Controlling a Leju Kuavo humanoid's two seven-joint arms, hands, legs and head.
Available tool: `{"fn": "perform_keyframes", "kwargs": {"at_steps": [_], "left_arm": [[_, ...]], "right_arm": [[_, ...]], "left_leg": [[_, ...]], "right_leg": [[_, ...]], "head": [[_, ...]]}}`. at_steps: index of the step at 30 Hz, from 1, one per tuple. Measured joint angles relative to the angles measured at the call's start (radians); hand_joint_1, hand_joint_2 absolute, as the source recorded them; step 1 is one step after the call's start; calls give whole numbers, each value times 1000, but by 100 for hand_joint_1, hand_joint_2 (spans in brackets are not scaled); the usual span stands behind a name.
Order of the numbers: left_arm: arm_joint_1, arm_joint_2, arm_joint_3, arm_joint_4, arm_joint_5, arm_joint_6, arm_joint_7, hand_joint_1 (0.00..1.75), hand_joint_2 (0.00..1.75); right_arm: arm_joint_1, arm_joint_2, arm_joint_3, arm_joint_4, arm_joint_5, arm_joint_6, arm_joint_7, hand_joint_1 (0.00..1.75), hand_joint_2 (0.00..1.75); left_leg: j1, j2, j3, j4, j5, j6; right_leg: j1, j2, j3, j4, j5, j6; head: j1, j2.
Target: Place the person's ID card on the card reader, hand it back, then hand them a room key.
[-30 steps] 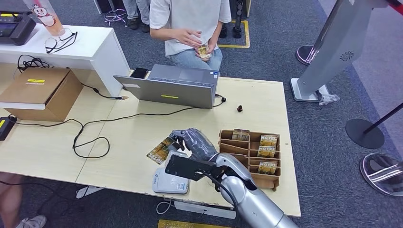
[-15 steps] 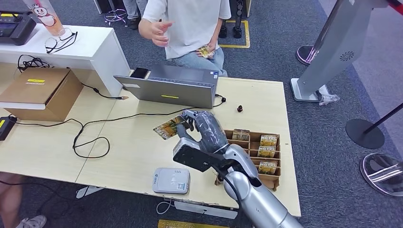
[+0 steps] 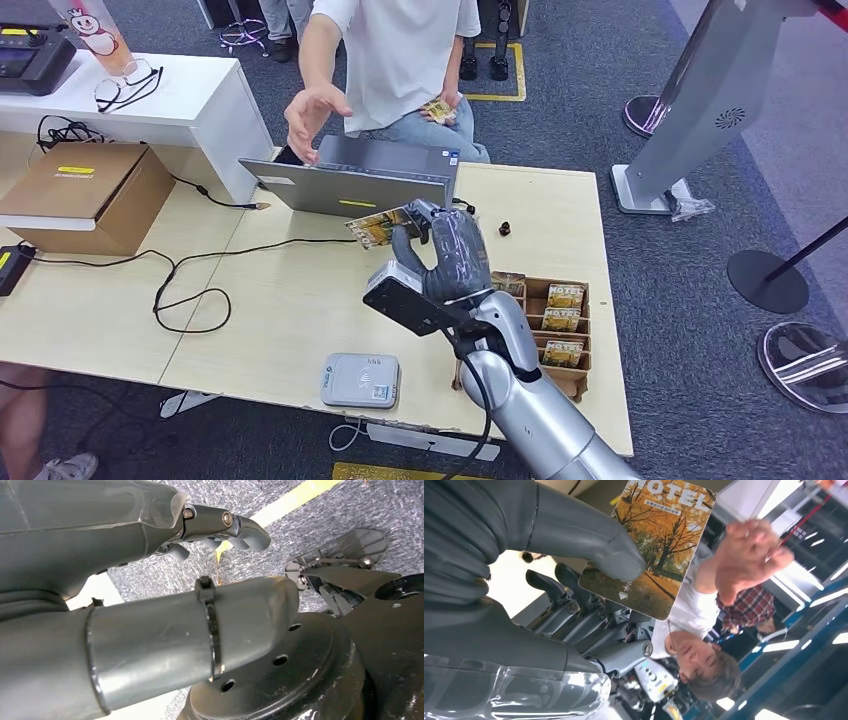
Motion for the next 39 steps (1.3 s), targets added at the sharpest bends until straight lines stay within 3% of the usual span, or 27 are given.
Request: {"fn": "perform_keyframes", "kwargs": {"at_steps": [12,34,36,39], "left_arm": [[-10,-5,0,-11,-24,0,15,0,0],[-31,-9,-1,-17,-42,-2,43,0,0],[-34,-9,-2,-17,-43,-2,45,0,0],[-36,-9,-2,-17,-43,-1,45,0,0]], "right_arm": [[-66,34,-33,117,70,-36,64,175,175],[-160,104,-114,247,35,45,86,175,175],[-165,107,-116,259,35,45,86,163,175],[-169,110,-117,274,33,45,85,50,175]], "left_leg": [[0,0,0,0,0,0],[0,0,0,0,0,0],[0,0,0,0,0,0],[0,0,0,0,0,0]], "right_leg": [[0,0,0,0,0,0],[0,0,0,1,0,0],[0,0,0,1,0,0],[0,0,0,1,0,0]], "head": [[0,0],[0,0],[0,0],[0,0]]}}
